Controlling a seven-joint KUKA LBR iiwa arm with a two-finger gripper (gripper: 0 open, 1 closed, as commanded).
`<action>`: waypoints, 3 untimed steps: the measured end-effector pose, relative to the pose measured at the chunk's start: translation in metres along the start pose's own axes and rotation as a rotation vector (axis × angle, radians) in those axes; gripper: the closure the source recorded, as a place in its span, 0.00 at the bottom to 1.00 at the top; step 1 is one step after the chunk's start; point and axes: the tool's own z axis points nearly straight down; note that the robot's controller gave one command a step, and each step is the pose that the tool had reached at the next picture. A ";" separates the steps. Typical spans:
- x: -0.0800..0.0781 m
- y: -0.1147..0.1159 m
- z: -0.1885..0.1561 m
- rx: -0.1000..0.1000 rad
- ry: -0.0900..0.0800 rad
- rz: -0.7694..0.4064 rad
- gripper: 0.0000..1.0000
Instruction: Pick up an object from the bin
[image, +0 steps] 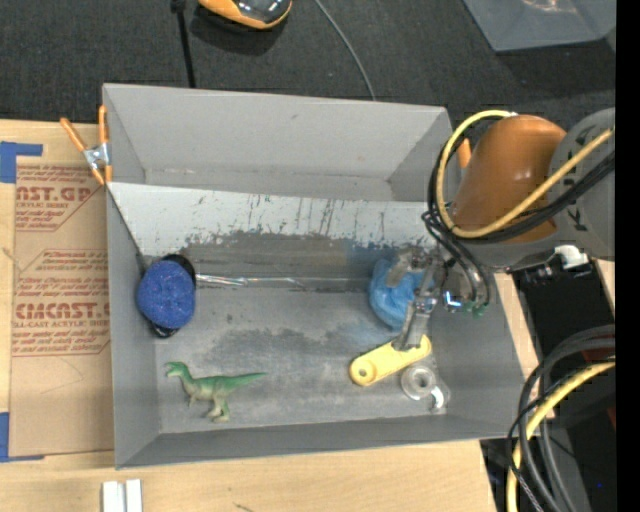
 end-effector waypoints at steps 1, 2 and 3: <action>0.003 -0.001 0.008 0.001 0.000 -0.033 0.00; 0.023 0.003 0.052 0.000 -0.004 -0.111 0.00; 0.026 -0.001 0.089 0.000 -0.001 -0.056 0.00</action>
Offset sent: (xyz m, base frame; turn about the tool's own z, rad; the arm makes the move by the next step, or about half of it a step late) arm -0.0388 0.0139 -0.0855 -0.0427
